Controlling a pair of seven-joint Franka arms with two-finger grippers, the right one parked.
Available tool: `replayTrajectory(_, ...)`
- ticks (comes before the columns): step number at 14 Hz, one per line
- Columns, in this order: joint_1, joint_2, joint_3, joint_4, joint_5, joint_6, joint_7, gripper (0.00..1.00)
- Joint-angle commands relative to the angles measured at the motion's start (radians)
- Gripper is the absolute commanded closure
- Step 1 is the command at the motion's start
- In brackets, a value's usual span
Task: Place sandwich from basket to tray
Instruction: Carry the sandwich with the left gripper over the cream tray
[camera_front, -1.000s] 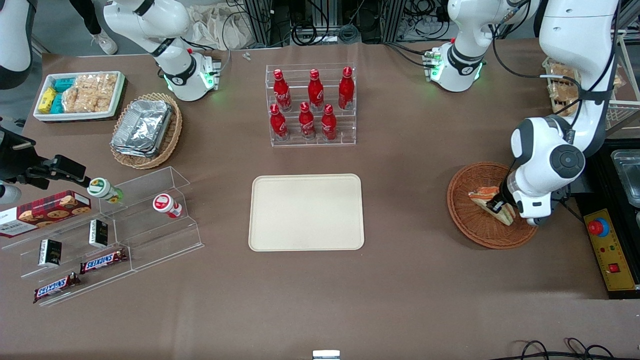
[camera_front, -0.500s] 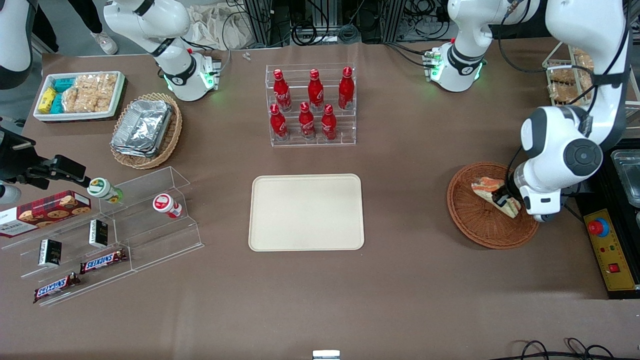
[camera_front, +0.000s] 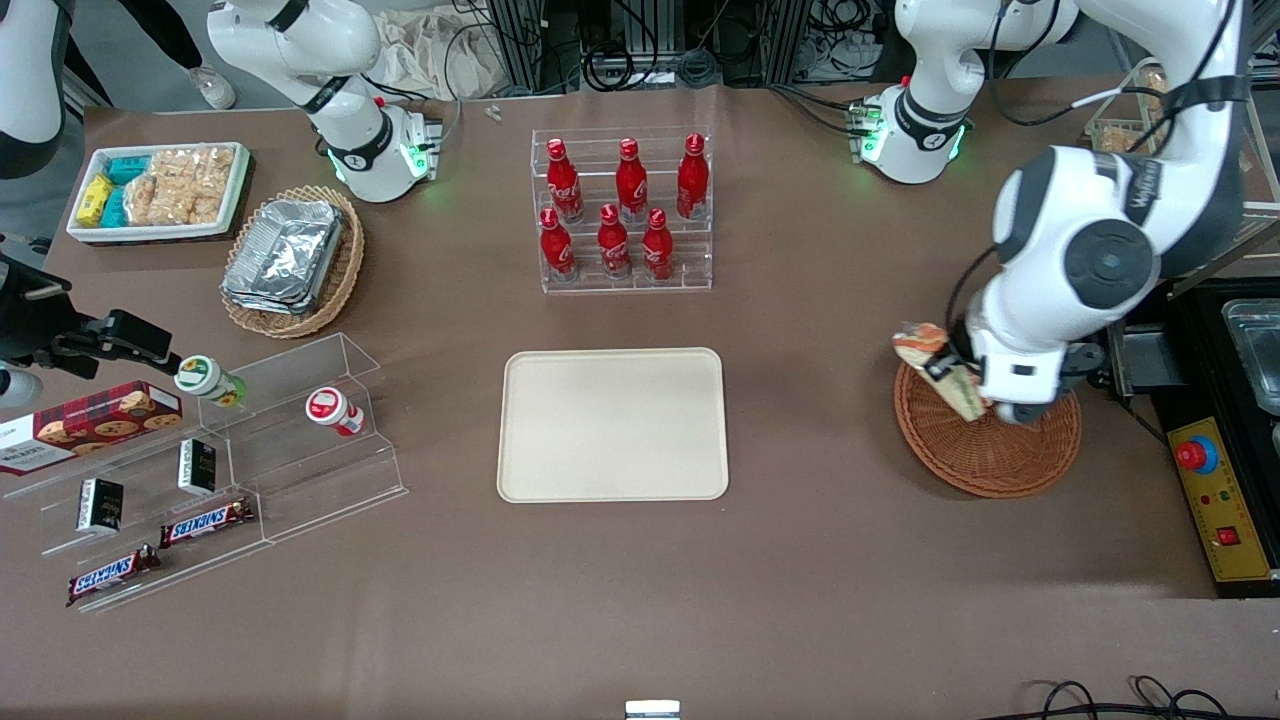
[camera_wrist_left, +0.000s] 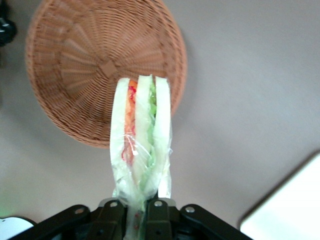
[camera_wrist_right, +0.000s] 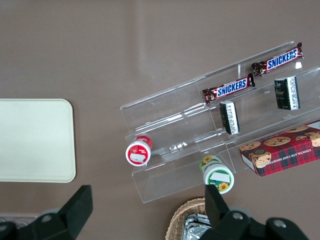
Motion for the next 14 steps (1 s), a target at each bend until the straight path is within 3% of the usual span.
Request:
replayTrajectory(1, -0.003, 0.019, -0.064, 0.034, -0.009, -0.015, -0.010, 1.00)
replayTrajectory(7, -0.004, 0.106, -0.241, 0.055, 0.008, 0.112, -0.062, 1.00)
replayTrajectory(10, -0.004, 0.214, -0.305, 0.147, 0.019, 0.114, -0.048, 1.00)
replayTrajectory(14, -0.004, 0.356, -0.418, 0.247, 0.176, 0.120, -0.039, 1.00)
